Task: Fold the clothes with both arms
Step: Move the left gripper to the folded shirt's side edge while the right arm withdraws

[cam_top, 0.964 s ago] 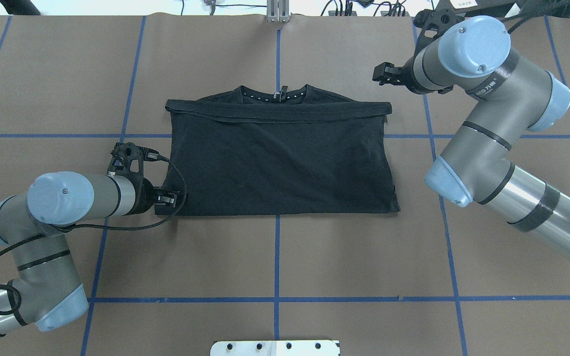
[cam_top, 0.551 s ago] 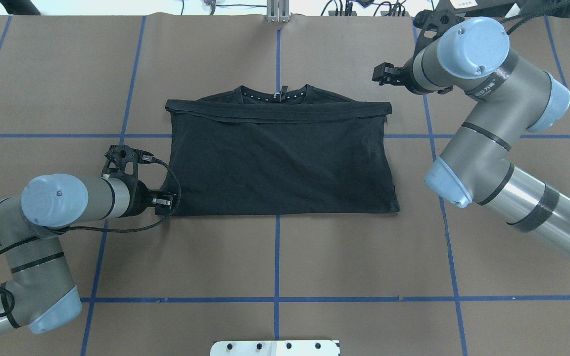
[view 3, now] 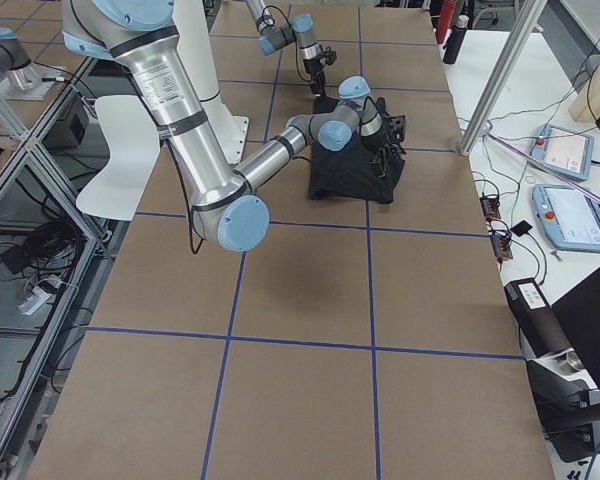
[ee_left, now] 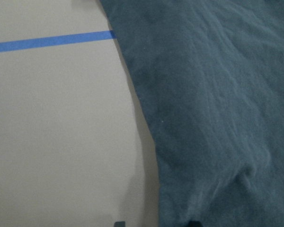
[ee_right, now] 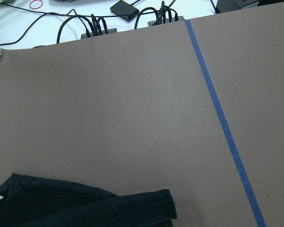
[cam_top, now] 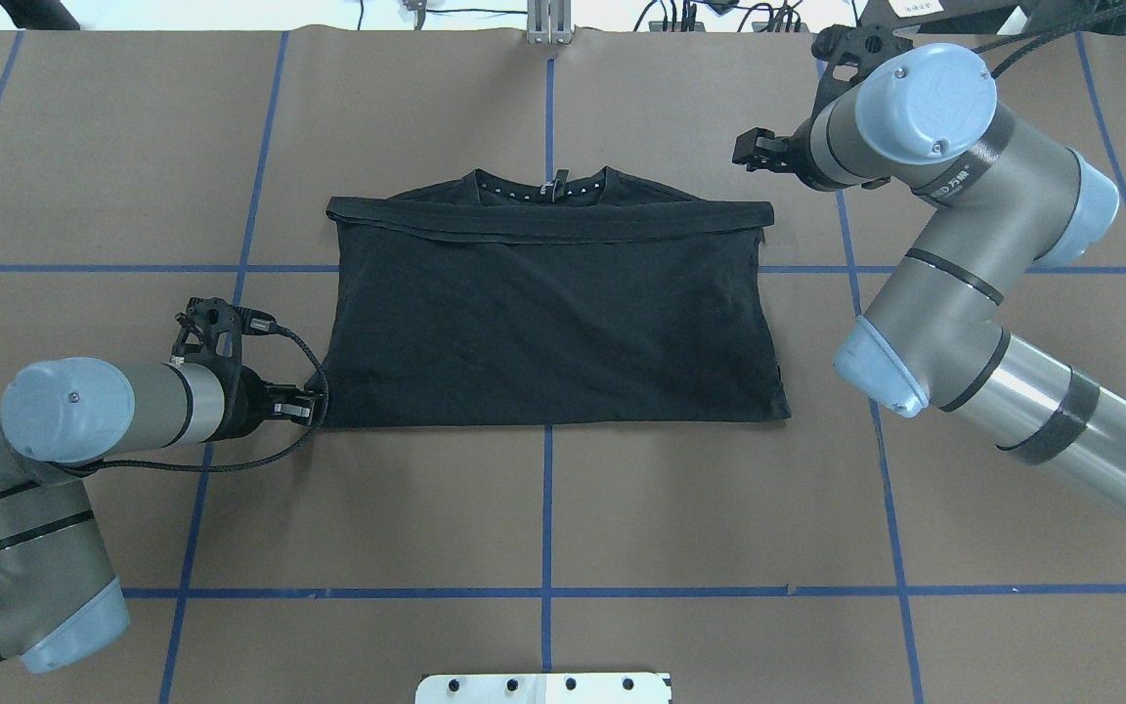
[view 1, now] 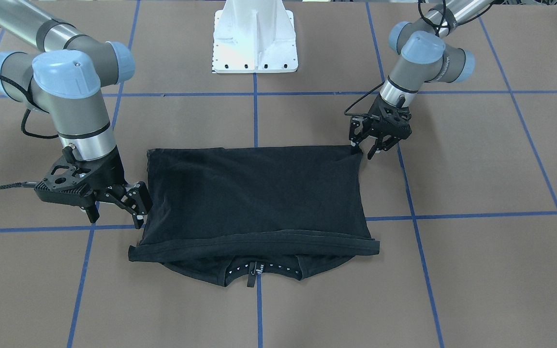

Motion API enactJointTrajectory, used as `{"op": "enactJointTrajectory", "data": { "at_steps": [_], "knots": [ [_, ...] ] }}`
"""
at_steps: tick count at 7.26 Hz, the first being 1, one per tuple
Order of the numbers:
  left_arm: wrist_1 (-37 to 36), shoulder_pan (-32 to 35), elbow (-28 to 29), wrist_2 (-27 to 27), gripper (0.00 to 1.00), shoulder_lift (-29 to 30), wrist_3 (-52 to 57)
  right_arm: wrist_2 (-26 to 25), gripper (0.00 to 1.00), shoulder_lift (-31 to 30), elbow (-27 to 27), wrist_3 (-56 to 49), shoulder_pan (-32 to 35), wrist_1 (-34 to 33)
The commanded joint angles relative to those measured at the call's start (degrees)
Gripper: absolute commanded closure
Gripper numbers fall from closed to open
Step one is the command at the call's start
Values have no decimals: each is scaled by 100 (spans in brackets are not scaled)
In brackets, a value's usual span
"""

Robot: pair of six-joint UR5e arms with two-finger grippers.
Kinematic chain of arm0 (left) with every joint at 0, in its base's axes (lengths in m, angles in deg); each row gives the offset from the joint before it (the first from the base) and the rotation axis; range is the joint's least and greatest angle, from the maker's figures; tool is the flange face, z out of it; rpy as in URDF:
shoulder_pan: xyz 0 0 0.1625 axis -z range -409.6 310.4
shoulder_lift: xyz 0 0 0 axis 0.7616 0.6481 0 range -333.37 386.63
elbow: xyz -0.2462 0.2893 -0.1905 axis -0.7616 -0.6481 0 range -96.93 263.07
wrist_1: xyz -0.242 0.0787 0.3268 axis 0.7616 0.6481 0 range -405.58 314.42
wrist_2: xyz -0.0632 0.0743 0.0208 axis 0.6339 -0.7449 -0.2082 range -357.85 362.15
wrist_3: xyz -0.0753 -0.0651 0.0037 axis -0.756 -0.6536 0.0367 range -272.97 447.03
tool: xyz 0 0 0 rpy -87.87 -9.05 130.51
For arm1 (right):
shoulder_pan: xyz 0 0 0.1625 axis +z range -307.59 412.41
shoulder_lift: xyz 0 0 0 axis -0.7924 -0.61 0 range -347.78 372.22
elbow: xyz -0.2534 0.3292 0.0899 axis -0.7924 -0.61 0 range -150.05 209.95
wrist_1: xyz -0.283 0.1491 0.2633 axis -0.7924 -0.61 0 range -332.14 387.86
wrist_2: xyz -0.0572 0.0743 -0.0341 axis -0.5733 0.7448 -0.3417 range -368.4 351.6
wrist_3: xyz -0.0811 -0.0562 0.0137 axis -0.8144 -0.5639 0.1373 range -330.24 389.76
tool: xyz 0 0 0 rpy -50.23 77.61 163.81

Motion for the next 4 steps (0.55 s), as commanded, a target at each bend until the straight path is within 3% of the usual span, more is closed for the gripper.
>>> {"op": "enactJointTrajectory", "data": {
  "at_steps": [1, 3, 4],
  "knots": [
    [17, -15, -52, 1, 68, -6, -36, 1, 0, 0, 0, 1, 2, 0],
    [17, -119, -52, 1, 74, -15, -45, 1, 0, 0, 0, 1, -7, 0],
    [17, -172, -87, 1, 92, -6, -45, 1, 0, 0, -9, -8, -7, 0]
  ]
}}
